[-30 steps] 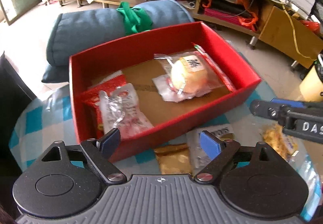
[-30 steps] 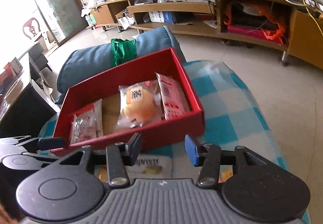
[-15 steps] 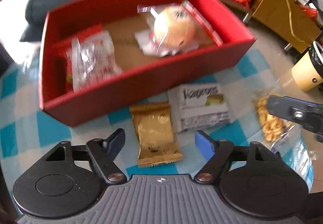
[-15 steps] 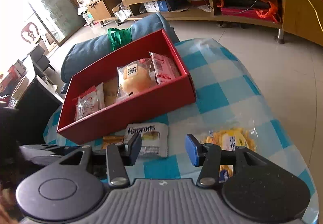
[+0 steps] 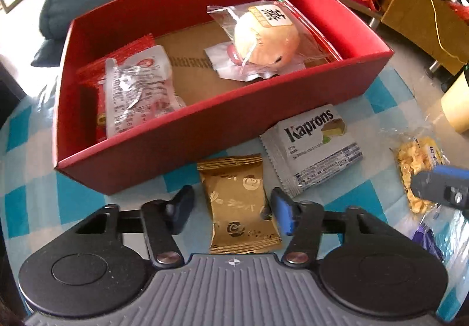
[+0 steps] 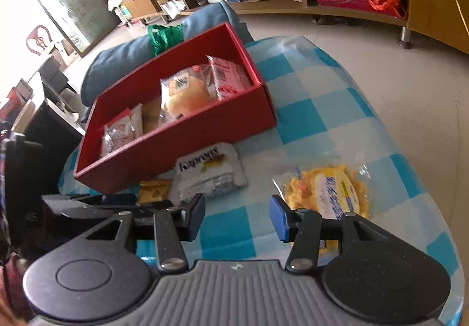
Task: Organize snacks
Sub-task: 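Grasp the gold packet with the left tool while the right tool grasps the purple pack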
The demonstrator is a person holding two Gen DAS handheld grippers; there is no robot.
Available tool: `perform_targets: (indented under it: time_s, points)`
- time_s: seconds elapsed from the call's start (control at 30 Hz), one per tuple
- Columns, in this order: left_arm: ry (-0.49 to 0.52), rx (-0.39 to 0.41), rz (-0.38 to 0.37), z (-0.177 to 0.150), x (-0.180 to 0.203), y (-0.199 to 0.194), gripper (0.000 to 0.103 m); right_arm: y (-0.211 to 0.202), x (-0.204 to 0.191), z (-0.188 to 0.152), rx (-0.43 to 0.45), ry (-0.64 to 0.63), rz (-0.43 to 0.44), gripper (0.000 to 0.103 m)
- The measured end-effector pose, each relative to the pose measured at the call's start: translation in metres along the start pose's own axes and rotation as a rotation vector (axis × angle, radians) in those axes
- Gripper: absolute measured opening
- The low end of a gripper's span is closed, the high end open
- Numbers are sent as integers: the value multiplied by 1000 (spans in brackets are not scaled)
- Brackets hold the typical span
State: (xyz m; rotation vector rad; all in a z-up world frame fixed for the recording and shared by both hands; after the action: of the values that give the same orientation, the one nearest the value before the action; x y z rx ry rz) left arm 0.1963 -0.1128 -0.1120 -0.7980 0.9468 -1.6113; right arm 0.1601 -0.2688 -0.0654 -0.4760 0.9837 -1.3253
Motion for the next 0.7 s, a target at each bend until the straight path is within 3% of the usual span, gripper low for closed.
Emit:
perform_targets:
  time_s: [0.07, 0.3, 0.43, 0.53, 0.6, 0.7]
  points:
    - [-4, -3, -1, -3, -4, -4, 49, -6, 6, -8, -10, 2, -23, 47]
    - [49, -44, -38, -27, 4, -19, 47, -36, 42, -73, -107, 123, -102, 48]
    - [77, -84, -83, -47, 11, -30, 47, -31, 43, -106, -193, 214, -59, 48]
    - [92, -91, -94, -56, 15, -36, 48, -19, 39, -113, -218, 221, -72, 50]
    - [85, -101, -105, -60, 14, -37, 48, -17, 36, -106, -206, 245, -68, 60]
    - [82, -94, -108, -60, 13, -38, 49, -8, 34, -92, -167, 258, -76, 62]
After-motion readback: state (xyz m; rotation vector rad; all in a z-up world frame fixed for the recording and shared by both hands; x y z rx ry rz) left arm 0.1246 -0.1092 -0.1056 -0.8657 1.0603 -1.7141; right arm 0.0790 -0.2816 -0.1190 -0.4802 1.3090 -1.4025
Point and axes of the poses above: each gripper's, at about its wrist camera, not at the fingertips, and y roughly the way its jaws point, x to its right, z to its top, the point moved 9 cm from there along y, roughly the way its jaws point, and after that the axes turned 3 degrees about x, right-handed, at the moved point
